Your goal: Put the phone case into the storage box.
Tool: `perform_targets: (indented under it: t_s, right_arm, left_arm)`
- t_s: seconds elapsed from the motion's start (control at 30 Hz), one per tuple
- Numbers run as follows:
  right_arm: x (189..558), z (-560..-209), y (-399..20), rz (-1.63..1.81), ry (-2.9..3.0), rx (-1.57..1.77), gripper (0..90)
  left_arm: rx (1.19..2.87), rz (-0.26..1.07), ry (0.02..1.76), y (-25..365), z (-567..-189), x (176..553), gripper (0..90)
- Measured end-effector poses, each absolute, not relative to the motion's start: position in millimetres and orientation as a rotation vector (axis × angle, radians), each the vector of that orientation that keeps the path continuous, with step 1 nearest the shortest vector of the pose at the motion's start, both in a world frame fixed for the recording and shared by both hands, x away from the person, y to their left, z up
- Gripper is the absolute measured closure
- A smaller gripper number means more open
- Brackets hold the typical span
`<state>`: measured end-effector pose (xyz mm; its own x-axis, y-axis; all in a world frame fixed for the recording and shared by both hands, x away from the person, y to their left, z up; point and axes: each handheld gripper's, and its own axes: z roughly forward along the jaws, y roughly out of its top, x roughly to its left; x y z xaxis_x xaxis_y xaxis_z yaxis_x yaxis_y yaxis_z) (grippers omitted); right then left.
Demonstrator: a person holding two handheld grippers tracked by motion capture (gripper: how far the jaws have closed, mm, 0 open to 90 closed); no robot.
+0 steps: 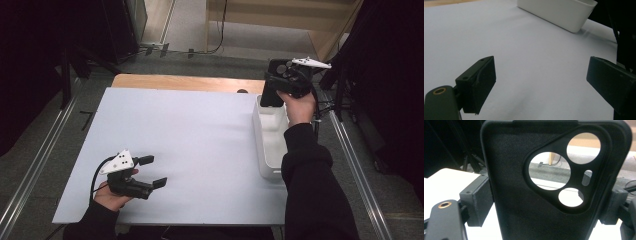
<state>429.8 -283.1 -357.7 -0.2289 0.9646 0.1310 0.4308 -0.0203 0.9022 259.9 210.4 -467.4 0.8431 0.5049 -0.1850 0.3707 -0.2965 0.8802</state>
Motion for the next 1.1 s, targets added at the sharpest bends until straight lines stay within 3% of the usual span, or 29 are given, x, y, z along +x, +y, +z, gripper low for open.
perform_targets:
  t_s: [1.1]
  right_arm:
    - [454.3, -377.9, -281.2, 1.161, 1.656, 1.524, 14.3]
  left_arm:
    - [1.918, 0.156, 0.64, 210.2, -466.8, 259.5, 8.8]
